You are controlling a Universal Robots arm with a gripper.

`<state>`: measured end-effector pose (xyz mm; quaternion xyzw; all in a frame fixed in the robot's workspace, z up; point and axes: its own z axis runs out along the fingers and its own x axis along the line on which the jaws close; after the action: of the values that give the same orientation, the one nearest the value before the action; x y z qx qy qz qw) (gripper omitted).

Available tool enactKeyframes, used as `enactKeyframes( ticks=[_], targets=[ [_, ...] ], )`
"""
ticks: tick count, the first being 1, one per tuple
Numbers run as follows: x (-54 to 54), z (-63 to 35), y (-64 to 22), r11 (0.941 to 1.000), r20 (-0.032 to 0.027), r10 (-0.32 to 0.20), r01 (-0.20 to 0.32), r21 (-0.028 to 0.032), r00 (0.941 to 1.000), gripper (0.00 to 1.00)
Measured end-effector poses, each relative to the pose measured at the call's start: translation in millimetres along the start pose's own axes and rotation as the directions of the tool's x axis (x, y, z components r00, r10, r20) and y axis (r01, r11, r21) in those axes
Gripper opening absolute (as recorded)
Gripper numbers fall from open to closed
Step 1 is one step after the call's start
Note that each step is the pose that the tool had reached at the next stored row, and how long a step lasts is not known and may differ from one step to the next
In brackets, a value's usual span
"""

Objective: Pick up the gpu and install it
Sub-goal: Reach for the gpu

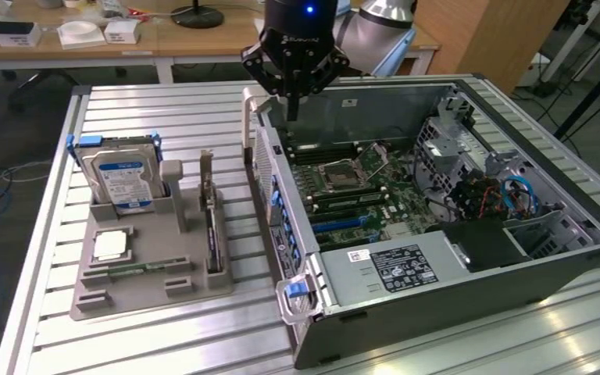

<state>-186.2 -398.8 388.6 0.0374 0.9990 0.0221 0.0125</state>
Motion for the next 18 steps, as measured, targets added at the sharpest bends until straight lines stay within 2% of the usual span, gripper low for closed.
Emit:
enactKeyframes(
  ticks=[10, 18],
  targets=[
    [4.6, 0.2, -0.4, 1.0, 0.0, 0.0, 0.0, 0.0, 1.0, 0.11],
    [28.0, 0.1, -2.1, 1.0, 0.0, 0.0, 0.0, 0.0, 1.0, 0.11]
  ],
)
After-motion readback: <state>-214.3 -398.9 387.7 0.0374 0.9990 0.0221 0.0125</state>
